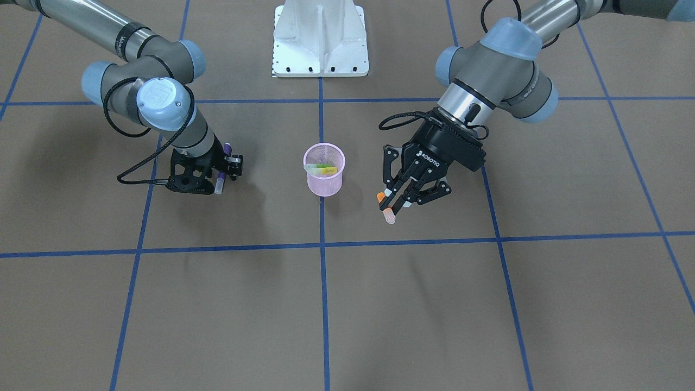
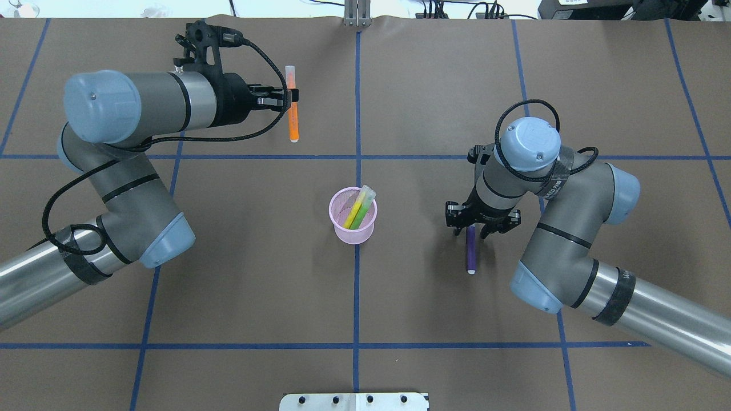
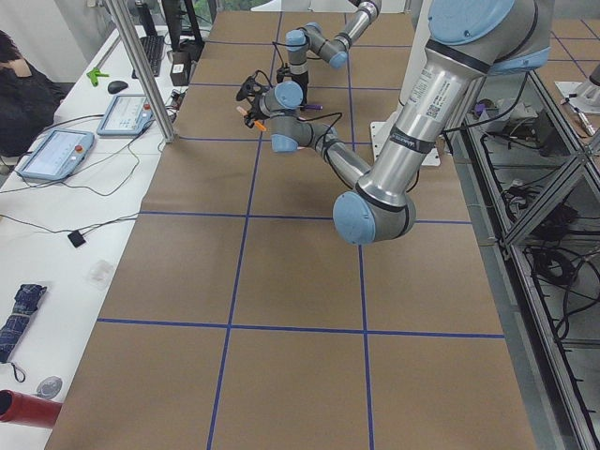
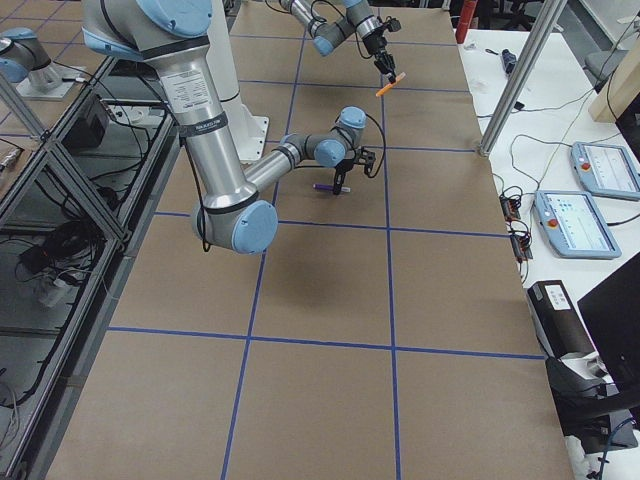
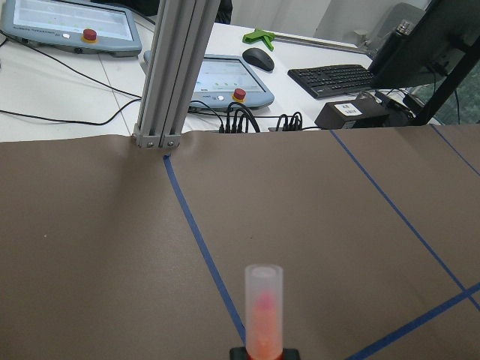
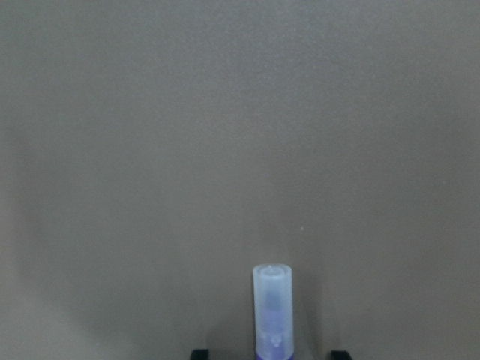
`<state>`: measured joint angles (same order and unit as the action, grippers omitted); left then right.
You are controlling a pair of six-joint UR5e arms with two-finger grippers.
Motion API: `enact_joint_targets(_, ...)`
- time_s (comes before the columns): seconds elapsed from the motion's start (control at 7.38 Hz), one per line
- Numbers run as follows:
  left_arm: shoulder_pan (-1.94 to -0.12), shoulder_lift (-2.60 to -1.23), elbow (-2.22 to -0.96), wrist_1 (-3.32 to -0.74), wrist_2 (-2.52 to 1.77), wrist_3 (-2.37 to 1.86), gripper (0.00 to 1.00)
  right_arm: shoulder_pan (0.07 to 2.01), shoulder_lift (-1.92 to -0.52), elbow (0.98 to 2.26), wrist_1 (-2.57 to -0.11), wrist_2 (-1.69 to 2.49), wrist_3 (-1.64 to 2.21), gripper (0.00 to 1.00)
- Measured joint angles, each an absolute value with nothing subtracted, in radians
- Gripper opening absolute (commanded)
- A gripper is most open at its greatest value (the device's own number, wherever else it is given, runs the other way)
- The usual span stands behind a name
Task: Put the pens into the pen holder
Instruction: 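Close the right gripper on the purple marker's upper end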
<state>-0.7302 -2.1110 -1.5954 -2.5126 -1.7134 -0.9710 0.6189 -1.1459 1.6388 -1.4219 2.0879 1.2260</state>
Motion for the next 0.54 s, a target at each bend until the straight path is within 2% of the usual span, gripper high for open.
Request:
enact_joint_targets(0.27,-0.730,-2.111,-1.595,-2.513,-1.713,-0.971,0.00,0.619,-1.147,1.641,-1.423,2.086,1.227,0.27)
enact_joint_targets(0.41,-0.730,-2.111,-1.595,-2.513,-1.713,-0.971,0.00,0.619,-1.147,1.641,-1.423,2.085,1.227,0.23)
enact_joint_targets(0.54,-0.730,-2.112,-1.593,-2.512,-1.713,-0.971,0.00,0.620,-1.147,1.642,-1.424,2.085,1.227,0.07)
